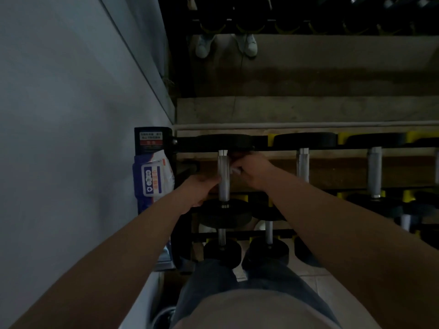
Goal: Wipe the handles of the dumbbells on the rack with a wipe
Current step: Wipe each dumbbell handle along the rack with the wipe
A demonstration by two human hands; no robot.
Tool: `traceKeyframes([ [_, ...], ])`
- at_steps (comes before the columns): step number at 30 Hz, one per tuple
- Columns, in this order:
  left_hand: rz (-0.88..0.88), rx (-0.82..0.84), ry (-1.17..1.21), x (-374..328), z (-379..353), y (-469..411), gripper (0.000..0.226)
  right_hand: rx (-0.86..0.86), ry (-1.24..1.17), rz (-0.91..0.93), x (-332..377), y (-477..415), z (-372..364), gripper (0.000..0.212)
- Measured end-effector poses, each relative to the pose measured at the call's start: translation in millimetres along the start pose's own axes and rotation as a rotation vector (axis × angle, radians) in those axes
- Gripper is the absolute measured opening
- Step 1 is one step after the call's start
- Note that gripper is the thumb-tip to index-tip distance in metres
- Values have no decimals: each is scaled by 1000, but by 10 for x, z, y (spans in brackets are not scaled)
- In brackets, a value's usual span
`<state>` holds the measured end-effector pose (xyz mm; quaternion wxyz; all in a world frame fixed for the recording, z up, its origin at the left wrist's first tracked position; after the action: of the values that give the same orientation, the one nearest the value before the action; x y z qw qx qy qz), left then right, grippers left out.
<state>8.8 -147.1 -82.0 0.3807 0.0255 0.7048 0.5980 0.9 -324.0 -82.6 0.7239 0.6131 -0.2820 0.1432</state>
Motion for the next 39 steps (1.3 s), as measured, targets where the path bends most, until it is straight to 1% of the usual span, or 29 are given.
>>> traceKeyframes([
  [1, -14, -1, 11, -19, -6, 0, 60, 2, 216, 33, -29, 38, -4, 20],
  [3, -46, -10, 62, -65, -13, -17, 60, 90, 626, 82, -172, 167, -113, 26],
  [4, -68, -11, 89, -87, -23, -30, 55, 140, 745, 76, -284, 217, -157, 29],
  [5, -85, -14, 104, -108, -36, -30, 49, 186, 803, 52, -388, 267, -194, 30],
  [7, -99, -29, 110, -152, -64, 14, 42, 213, 847, 29, -464, 346, -226, 28],
  [9, -107, -32, 118, -183, -76, 63, 39, 156, 827, 33, -362, 359, -169, 25],
  [10, -110, -32, 112, -183, -69, 76, 40, 84, 747, 38, -282, 347, -104, 22],
  [12, -107, -29, 92, -165, -55, 103, 40, -97, 448, 43, -104, 348, 79, 22],
  [14, -96, -38, 89, -138, -31, 125, 39, -216, 121, 58, 9, 375, 220, 34],
  [15, -87, -43, 89, -120, -20, 136, 38, -244, 45, 74, 43, 386, 249, 35],
  [16, -83, -48, 84, -108, -9, 150, 37, -251, 52, 99, 69, 399, 249, 30],
  [18, -80, -47, 82, -95, -8, 181, 35, -211, 217, 154, 74, 457, 153, 23],
  [24, -109, -24, 100, -44, 20, 182, 32, -51, 899, 298, -158, 755, -245, 17],
  [25, -111, -16, 101, -40, 18, 186, 32, -28, 960, 319, -161, 803, -295, 17],
  [27, -115, -2, 93, -35, 17, 201, 31, -72, 969, 353, -45, 856, -295, 13],
  [31, -131, 25, 84, -48, 13, 266, 29, -382, 750, 406, 457, 866, -54, 12],
  [33, -139, 46, 99, -47, 5, 296, 29, -437, 732, 400, 560, 841, -26, 18],
  [35, -137, 57, 117, -29, 12, 303, 30, -383, 815, 421, 505, 820, -114, 17],
  [37, -145, 67, 129, -51, 22, 314, 29, -234, 969, 455, 333, 852, -278, 12],
  [39, -152, 72, 123, -102, 23, 349, 25, -75, 1106, 419, 99, 882, -385, 12],
])
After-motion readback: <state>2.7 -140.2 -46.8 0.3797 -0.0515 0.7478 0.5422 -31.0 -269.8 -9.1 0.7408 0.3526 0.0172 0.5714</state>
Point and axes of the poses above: each hand's wrist, its own y-axis away from the middle knuckle, its own z-axis out of the back of the hand, x = y × z, the point moved 10 cm from there along -y, towards the middle knuckle, and after that the axes turned 11 degrees about y, right-handed, at the moved point
